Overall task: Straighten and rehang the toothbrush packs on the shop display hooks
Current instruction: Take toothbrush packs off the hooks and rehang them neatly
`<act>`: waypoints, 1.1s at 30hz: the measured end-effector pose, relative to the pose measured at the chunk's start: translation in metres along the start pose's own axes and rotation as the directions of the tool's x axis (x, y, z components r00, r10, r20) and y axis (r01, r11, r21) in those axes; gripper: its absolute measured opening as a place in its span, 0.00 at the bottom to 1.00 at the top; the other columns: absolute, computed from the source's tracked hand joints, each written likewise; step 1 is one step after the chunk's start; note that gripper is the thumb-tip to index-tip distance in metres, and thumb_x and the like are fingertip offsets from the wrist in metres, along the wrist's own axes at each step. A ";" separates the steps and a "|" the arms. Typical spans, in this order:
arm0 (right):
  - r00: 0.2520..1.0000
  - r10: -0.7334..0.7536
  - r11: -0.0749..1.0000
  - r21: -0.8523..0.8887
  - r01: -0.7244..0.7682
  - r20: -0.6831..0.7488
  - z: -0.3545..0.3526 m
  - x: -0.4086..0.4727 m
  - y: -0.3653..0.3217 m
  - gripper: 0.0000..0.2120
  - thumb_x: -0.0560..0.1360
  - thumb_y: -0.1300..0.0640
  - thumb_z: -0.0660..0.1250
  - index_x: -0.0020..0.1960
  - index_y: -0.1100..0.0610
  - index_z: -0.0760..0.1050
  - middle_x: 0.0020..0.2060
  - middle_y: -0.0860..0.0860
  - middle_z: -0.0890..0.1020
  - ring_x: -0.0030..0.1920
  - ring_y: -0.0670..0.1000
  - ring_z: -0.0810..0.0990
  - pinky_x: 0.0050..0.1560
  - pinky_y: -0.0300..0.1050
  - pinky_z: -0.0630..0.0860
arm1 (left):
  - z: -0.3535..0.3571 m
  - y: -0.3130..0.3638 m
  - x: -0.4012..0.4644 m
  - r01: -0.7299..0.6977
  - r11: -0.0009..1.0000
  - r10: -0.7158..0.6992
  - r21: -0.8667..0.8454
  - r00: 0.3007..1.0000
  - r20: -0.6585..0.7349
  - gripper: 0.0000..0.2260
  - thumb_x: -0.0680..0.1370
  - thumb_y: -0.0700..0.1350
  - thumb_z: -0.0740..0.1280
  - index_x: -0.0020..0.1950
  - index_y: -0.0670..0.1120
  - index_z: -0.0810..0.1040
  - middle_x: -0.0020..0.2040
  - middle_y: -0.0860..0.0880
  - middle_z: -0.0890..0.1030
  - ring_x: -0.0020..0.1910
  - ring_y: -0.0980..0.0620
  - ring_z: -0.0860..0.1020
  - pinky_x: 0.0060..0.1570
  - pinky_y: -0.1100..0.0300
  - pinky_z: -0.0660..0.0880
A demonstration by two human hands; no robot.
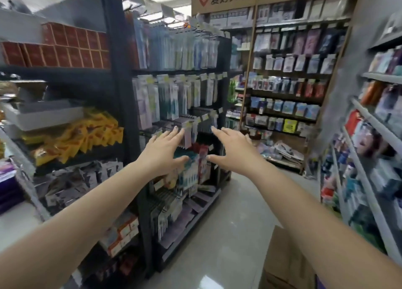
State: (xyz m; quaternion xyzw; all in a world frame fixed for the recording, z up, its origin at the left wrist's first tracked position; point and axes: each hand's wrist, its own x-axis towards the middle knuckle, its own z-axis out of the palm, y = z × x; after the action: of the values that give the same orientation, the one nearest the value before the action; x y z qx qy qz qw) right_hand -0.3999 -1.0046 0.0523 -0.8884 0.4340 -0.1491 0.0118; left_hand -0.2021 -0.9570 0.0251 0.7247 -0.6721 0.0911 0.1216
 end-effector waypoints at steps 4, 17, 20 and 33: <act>0.998 -0.059 0.998 0.019 0.058 0.010 0.020 0.076 0.028 0.38 0.74 0.38 0.61 0.76 0.46 0.47 0.76 0.50 0.55 0.75 0.53 0.53 0.74 0.61 0.50 | 0.018 -0.015 0.068 0.068 0.998 -0.068 -0.002 0.998 0.006 0.33 0.79 0.58 0.58 0.76 0.53 0.42 0.78 0.50 0.46 0.76 0.49 0.49 0.73 0.48 0.49; 0.977 -0.214 0.973 0.080 0.215 -0.020 0.070 0.330 0.102 0.38 0.73 0.38 0.62 0.76 0.45 0.48 0.75 0.49 0.57 0.75 0.53 0.55 0.72 0.62 0.54 | 0.074 -0.072 0.292 0.165 0.986 -0.164 0.012 0.986 -0.014 0.32 0.80 0.55 0.57 0.77 0.51 0.43 0.77 0.51 0.46 0.76 0.50 0.48 0.74 0.49 0.48; 0.966 -0.260 0.958 0.125 0.259 -0.014 0.082 0.378 0.124 0.38 0.74 0.38 0.62 0.76 0.46 0.48 0.75 0.50 0.57 0.75 0.53 0.55 0.73 0.62 0.52 | 0.093 -0.080 0.333 0.214 0.976 -0.214 0.032 0.977 0.005 0.31 0.80 0.54 0.57 0.77 0.51 0.43 0.77 0.51 0.46 0.76 0.50 0.48 0.74 0.49 0.47; 0.854 -0.517 0.849 0.157 0.505 0.048 0.115 0.553 0.201 0.38 0.74 0.38 0.61 0.76 0.46 0.46 0.75 0.50 0.57 0.74 0.54 0.56 0.73 0.61 0.51 | 0.143 -0.093 0.468 0.481 0.875 -0.480 0.065 0.877 -0.019 0.30 0.80 0.54 0.56 0.77 0.51 0.43 0.78 0.51 0.46 0.76 0.51 0.47 0.73 0.50 0.45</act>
State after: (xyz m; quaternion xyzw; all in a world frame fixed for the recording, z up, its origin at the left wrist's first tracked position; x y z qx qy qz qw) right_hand -0.2022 -1.5707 0.0527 -0.9745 0.1695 -0.1373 0.0523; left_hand -0.0769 -1.4393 0.0226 0.8724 -0.4676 0.0816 0.1165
